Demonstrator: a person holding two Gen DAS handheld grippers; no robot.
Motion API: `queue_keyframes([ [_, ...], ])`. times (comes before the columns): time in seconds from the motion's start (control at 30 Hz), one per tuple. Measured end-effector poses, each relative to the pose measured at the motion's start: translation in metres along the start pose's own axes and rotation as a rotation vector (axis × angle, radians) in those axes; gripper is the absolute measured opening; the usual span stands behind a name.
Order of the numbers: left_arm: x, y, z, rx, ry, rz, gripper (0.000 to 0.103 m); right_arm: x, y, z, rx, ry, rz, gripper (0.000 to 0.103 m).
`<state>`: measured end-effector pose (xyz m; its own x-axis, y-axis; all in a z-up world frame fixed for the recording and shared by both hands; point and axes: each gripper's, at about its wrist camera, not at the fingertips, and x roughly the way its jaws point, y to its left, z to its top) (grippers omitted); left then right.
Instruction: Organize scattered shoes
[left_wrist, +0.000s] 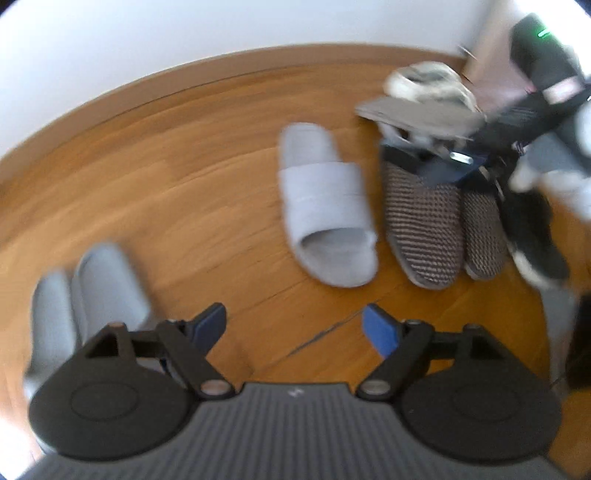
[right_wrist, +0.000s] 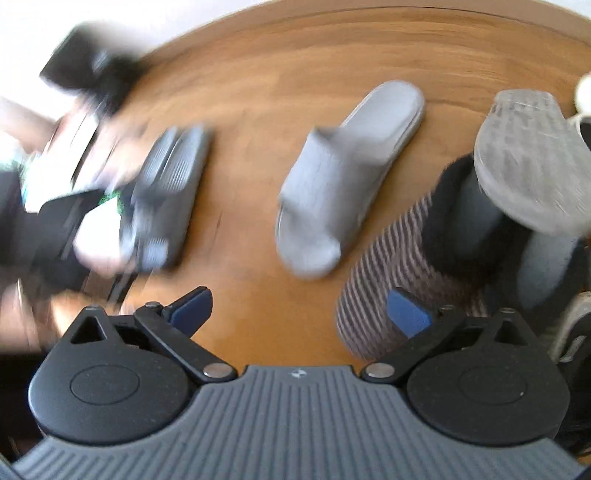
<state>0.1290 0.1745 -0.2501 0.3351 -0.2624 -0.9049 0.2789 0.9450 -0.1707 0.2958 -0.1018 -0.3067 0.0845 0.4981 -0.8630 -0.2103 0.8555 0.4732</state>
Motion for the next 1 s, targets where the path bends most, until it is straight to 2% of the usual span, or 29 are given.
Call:
queue_keyframes([
  [0.1,-0.008,0.029,-0.016,-0.169,-0.008,-0.005,0.082,0.046,0.003,0.036,0.205,-0.060,-0.063,0.102],
  [0.2,-0.008,0.055,-0.027,-0.303,-0.009,-0.019,0.082,0.086,0.009,0.055,0.287,-0.062,-0.130,0.102],
  [0.27,-0.009,0.065,-0.031,-0.332,-0.014,-0.012,0.082,0.122,0.022,0.060,0.215,-0.029,-0.291,0.102],
  [0.3,-0.010,0.070,-0.034,-0.340,-0.020,-0.004,0.082,0.135,0.028,0.056,0.140,-0.022,-0.351,0.102],
  [0.33,-0.011,0.073,-0.036,-0.342,-0.022,-0.002,0.082,0.145,0.035,0.051,0.049,-0.017,-0.386,0.102],
  [0.4,-0.011,0.076,-0.039,-0.345,-0.022,-0.004,0.082,0.151,0.046,0.042,-0.081,-0.034,-0.415,0.097],
  [0.47,-0.011,0.076,-0.044,-0.349,-0.013,0.001,0.082,0.153,0.061,0.029,-0.263,-0.050,-0.383,0.089],
  [0.53,-0.012,0.077,-0.050,-0.355,-0.005,0.003,0.082,0.151,0.071,0.023,-0.334,-0.038,-0.340,0.079],
  [0.6,-0.015,0.078,-0.054,-0.367,-0.003,-0.001,0.082,0.150,0.077,0.020,-0.342,-0.008,-0.287,0.070],
  [0.7,-0.017,0.077,-0.056,-0.379,-0.016,-0.008,0.082,0.153,0.091,0.013,-0.394,0.032,-0.219,0.069],
  [1.0,-0.028,0.088,-0.069,-0.395,-0.020,-0.013,0.083,0.160,0.127,0.000,-0.524,0.063,-0.178,0.069],
])
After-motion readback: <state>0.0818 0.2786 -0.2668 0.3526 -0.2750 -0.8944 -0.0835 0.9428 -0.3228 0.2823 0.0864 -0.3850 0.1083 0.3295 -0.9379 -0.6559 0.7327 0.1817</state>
